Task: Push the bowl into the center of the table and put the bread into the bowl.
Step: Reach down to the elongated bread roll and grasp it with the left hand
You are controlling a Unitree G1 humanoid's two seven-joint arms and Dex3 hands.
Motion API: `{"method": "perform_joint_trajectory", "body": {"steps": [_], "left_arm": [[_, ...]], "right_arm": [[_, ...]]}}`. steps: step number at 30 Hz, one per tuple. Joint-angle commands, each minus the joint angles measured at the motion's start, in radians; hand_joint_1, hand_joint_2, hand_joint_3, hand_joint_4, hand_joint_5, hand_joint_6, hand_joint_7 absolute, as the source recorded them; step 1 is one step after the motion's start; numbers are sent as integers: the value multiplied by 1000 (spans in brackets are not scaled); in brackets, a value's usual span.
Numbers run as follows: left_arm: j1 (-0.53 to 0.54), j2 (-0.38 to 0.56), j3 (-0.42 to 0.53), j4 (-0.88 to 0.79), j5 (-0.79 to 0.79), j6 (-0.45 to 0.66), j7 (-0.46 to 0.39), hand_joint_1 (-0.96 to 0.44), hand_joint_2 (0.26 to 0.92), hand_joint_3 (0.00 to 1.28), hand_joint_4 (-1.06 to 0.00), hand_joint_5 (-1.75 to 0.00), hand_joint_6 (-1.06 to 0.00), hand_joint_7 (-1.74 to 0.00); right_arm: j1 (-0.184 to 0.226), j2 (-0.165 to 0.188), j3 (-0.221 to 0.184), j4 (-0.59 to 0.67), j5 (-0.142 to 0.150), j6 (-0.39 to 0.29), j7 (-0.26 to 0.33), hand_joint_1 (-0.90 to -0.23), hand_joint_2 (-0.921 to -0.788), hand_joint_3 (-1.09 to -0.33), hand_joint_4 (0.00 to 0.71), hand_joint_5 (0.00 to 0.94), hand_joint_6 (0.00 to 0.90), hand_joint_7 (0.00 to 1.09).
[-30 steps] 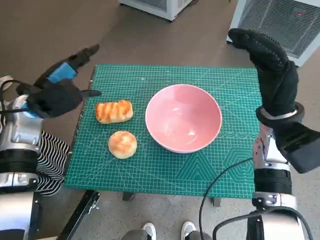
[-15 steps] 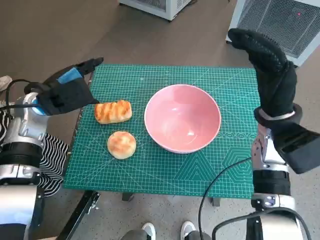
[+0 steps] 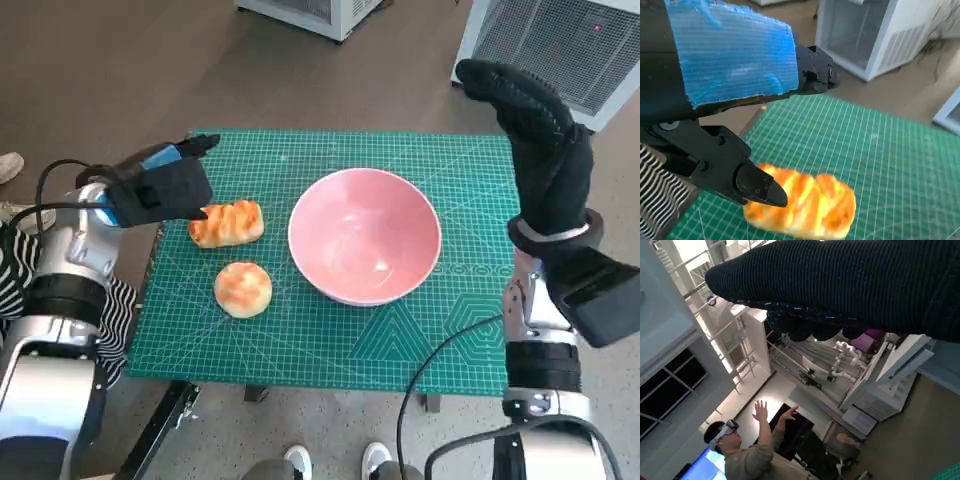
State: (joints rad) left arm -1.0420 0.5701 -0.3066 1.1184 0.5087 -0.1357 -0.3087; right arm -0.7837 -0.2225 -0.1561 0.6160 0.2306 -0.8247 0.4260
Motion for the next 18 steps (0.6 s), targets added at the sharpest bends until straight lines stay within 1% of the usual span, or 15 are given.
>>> {"method": "perform_joint_trajectory", "body": {"steps": [1, 10, 18], "left_arm": [[-35, -26, -24, 48, 19, 15, 10, -68, 713, 3, -87, -3, -221, -30], [-44, -81, -61, 114, 31, 55, 18, -77, 714, 3, -93, -3, -226, -23], [-45, -116, -83, 151, 49, 81, 22, -125, 717, 4, -104, -5, -236, -19]], "right_arm": [[24, 1, 0, 7, -5, 14, -5, -803, -921, -734, 156, 7, -1, 587], [31, 3, 0, 0, -2, 24, -6, -804, -921, -732, 162, 10, -1, 587], [39, 3, 0, -16, 0, 37, -8, -807, -921, -720, 168, 11, -1, 604]]}}
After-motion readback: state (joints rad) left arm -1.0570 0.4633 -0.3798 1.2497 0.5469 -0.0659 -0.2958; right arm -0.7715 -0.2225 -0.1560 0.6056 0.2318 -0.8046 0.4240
